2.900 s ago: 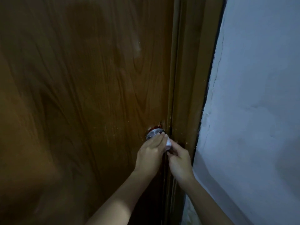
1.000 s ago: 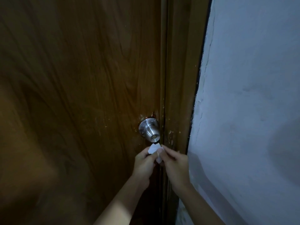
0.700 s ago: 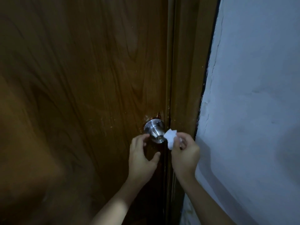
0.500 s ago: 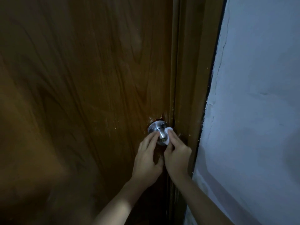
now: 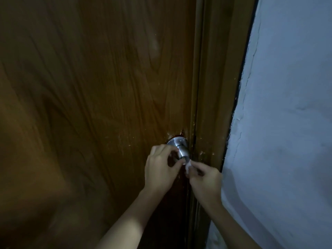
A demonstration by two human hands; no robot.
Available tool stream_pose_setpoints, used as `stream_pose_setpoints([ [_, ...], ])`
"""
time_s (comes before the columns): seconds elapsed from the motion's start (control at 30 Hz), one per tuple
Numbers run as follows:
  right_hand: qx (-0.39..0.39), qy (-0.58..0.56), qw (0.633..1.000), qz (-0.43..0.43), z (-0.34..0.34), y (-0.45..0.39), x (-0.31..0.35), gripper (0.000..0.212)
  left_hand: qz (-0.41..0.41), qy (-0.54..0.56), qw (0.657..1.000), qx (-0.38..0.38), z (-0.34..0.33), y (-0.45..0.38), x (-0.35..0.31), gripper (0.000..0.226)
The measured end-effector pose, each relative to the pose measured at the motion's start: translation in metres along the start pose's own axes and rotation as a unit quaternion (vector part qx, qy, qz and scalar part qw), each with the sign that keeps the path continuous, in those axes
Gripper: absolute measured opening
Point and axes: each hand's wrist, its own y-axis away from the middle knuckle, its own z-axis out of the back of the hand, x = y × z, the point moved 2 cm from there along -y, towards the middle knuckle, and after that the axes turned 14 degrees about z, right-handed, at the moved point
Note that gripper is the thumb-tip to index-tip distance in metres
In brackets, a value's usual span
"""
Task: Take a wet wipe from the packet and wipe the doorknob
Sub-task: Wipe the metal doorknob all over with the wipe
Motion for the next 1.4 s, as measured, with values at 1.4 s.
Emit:
stream_pose_setpoints([
  [1.4,0.128,0.018,0.99,0.061,-0.016,-0.035,0.01,0.028,0.004,0.02,1.0,-0.002,-0.007,-0.007,0.005,0.03],
])
